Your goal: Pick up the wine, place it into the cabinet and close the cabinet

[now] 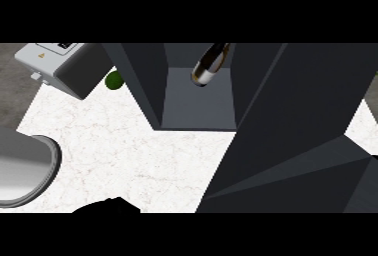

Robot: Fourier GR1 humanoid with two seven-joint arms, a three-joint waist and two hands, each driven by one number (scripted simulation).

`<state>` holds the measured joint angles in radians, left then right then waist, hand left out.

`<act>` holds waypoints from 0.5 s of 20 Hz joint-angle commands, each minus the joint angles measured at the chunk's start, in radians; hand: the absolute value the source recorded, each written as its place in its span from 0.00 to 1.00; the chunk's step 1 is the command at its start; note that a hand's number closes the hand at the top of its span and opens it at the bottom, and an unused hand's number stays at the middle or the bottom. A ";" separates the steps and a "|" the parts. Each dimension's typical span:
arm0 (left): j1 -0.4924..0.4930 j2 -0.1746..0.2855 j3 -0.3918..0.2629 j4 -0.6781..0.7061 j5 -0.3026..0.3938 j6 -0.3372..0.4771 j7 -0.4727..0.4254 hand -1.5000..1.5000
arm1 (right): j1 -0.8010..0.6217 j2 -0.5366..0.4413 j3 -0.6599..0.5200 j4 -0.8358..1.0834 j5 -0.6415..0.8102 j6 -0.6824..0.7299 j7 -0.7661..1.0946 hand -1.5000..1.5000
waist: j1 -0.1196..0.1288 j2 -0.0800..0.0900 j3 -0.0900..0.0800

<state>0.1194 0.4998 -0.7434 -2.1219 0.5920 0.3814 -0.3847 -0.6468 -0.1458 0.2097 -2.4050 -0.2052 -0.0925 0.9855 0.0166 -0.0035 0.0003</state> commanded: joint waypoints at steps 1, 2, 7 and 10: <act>0.068 0.110 0.149 -0.059 0.115 -0.121 -0.040 1.00 | 0.021 0.052 0.075 -0.059 -0.117 0.008 0.038 1.00 | 0.002 0.001 -0.002; 0.107 0.130 0.165 -0.074 0.123 -0.135 -0.060 1.00 | -0.017 0.086 0.118 -0.051 -0.071 -0.035 0.064 1.00 | 0.007 -0.003 -0.004; 0.230 0.249 0.351 -0.058 0.241 -0.293 -0.119 1.00 | -0.049 0.143 0.286 0.019 0.055 -0.093 0.064 1.00 | 0.011 -0.005 -0.004; 0.288 0.294 0.469 -0.031 0.311 -0.375 -0.147 1.00 | -0.172 0.144 0.316 0.140 0.070 -0.100 0.033 1.00 | 0.024 -0.004 -0.005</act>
<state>0.3260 0.7223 -0.4056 -2.1649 0.8209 0.1139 -0.4932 -0.7276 -0.0277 0.4538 -2.3413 -0.1611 -0.1543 1.0097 0.0284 -0.0045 -0.0009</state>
